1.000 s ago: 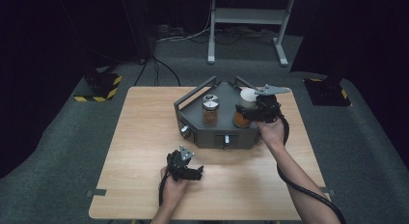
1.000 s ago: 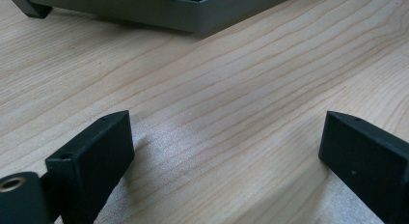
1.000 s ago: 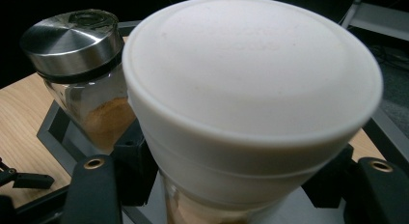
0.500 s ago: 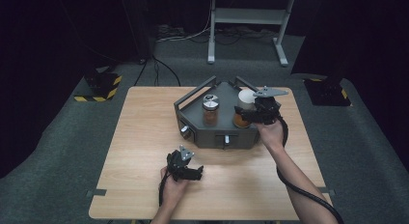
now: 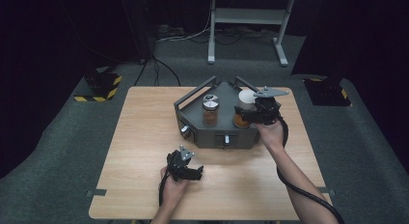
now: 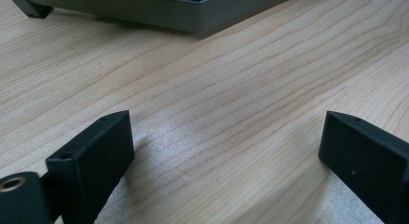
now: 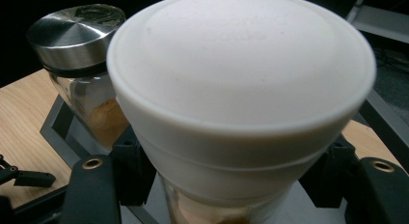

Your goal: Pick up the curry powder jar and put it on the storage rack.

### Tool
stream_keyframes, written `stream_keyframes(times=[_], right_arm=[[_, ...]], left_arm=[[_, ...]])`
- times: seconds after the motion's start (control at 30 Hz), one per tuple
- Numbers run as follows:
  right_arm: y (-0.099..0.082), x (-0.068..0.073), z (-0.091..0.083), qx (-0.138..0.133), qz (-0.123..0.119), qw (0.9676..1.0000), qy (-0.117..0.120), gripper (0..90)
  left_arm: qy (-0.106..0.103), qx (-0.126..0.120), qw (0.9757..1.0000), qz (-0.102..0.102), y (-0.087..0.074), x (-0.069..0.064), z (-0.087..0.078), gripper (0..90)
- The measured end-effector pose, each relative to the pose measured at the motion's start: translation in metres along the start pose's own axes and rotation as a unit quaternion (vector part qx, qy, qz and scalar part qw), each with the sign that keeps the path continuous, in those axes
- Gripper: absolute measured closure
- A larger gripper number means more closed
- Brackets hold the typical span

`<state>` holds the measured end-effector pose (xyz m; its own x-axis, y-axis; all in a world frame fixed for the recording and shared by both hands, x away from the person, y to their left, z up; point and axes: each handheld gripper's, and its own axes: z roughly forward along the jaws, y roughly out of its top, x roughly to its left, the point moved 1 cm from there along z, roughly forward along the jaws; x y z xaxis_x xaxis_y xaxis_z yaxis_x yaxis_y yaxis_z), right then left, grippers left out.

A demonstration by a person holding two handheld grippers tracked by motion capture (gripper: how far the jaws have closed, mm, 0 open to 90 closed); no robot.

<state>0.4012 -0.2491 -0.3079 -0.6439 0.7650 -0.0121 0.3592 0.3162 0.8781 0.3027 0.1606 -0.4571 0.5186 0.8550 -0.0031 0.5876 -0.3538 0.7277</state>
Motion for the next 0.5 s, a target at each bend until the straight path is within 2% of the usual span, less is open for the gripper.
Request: stream_keyframes(times=[0.13, 0.2, 0.33, 0.5], right_arm=[[-0.002, -0.001, 0.0, -0.003, -0.001, 1.0, 0.001, 32.0], [-0.004, -0.005, 0.0, -0.008, 0.007, 0.9999, 0.011, 26.9], [-0.007, -0.008, -0.002, -0.009, 0.017, 0.9998, 0.012, 16.2], [-0.011, -0.013, -0.006, -0.017, 0.017, 0.9995, 0.019, 12.0]], left_arm=[[0.0, 0.0, 1.0, 0.001, 0.0, 0.0, 0.0, 5.5], [0.0, 0.0, 1.0, 0.001, 0.0, 0.0, 0.0, 5.5], [0.001, 0.0, 1.0, 0.001, 0.0, 0.0, 0.0, 5.5], [0.001, 0.0, 1.0, 0.001, 0.0, 0.0, 0.0, 5.6]])
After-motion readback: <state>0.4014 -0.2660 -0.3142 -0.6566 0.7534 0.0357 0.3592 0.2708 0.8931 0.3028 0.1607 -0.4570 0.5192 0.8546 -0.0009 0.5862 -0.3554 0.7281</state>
